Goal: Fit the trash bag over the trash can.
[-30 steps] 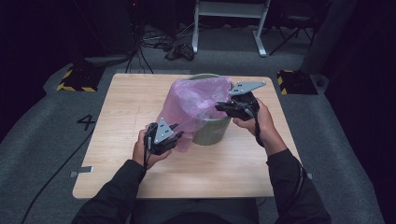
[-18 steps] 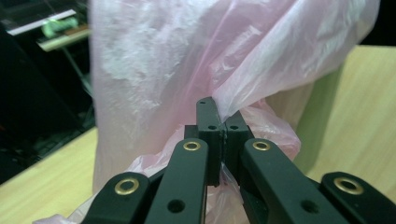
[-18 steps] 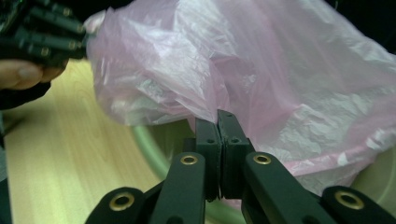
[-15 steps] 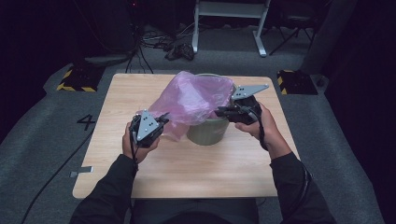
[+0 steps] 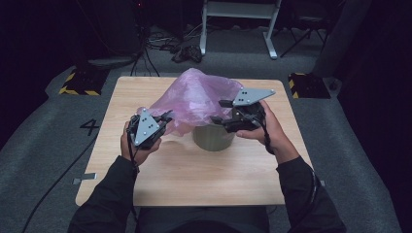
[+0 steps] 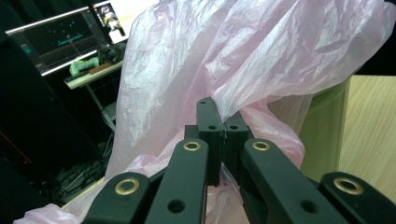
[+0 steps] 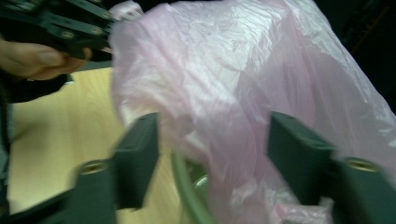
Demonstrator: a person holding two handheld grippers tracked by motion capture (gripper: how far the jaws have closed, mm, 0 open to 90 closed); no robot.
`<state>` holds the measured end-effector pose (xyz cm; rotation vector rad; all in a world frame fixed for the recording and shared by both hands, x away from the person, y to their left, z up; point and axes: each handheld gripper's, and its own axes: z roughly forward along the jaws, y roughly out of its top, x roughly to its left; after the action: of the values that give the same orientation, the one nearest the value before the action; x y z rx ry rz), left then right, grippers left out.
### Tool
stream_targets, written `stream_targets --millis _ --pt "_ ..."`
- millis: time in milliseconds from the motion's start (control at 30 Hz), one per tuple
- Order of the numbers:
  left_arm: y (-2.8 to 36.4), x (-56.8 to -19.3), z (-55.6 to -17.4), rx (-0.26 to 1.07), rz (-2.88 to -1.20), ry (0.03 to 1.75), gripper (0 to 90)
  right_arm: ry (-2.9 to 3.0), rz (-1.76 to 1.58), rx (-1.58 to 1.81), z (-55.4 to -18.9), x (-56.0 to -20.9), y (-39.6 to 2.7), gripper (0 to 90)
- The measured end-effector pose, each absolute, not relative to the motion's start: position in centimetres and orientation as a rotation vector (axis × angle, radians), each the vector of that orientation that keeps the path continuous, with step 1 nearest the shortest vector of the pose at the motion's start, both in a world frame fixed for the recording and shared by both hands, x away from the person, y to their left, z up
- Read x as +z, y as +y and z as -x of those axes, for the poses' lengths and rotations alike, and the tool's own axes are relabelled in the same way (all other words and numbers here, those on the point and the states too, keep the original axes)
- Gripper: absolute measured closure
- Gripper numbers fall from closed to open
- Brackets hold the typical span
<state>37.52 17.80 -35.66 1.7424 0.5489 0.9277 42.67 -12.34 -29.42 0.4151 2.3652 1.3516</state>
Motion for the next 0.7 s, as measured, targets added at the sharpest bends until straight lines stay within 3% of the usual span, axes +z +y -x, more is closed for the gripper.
stream_targets --millis 67,167,300,500,600,700 --pt "17.8 -35.4 -37.5 0.931 -1.732 0.545 89.6 2.375 -0.437 1.321 -43.1 -29.5 -11.6 65.2" --pt "17.6 -34.6 -37.4 0.939 -1.715 0.533 89.7 2.391 -0.488 1.313 -43.7 -29.7 -11.0 85.1" --pt "17.2 -33.3 -37.3 0.948 -1.696 0.505 89.7 2.461 -0.485 1.314 -43.9 -30.2 -10.4 90.0" --pt "15.5 -32.0 -37.5 0.964 -1.713 0.451 89.7 2.545 -0.505 1.32 -44.0 -30.9 -10.2 89.0" --pt "14.7 -32.0 -37.9 0.956 -1.736 0.434 89.6 2.52 -0.53 1.307 -44.1 -31.1 -10.4 72.6" --pt "14.1 -32.1 -38.2 0.95 -1.757 0.422 89.7 2.472 -0.504 1.282 -43.7 -31.2 -10.9 48.7"
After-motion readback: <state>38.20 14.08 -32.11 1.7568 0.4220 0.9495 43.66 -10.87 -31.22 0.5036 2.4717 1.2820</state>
